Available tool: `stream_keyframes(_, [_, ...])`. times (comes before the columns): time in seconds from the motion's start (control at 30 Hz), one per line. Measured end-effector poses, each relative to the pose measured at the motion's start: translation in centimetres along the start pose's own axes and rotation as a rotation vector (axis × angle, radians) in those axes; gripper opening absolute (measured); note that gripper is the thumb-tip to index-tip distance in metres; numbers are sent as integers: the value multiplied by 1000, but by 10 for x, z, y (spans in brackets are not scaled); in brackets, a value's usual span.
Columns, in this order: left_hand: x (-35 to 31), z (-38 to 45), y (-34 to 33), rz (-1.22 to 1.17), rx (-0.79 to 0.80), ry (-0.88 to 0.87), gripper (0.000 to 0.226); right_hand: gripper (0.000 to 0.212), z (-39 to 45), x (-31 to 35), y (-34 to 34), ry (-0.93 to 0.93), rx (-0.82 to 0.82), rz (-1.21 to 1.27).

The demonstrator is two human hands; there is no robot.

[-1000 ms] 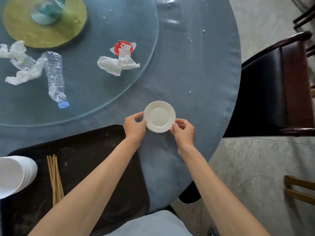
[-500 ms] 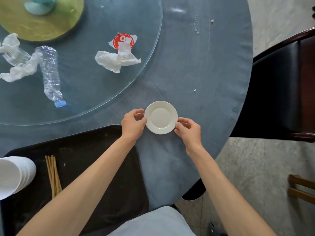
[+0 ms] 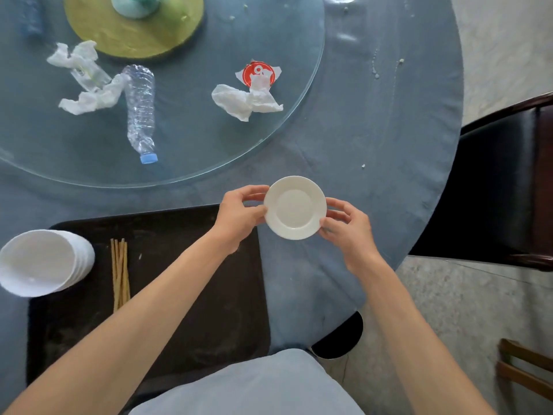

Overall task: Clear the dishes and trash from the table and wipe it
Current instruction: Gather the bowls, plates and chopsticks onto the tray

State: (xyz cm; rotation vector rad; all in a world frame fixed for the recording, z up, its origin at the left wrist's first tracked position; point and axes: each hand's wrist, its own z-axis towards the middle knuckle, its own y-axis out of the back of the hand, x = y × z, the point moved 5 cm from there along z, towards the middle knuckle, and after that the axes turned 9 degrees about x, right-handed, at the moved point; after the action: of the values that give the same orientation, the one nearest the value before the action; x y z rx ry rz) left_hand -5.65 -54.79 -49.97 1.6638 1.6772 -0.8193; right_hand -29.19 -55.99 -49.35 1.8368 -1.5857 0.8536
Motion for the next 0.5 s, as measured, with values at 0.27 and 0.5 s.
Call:
stream_keyframes(0.27, [29,-131,78,-91,-80,-42,39,38,-67,0,-95,-38,188,-139])
stream_keyframes(0.5, [119,-227,168,-218,-289,48,37,30,-100,-55,-220,-121,356,-370])
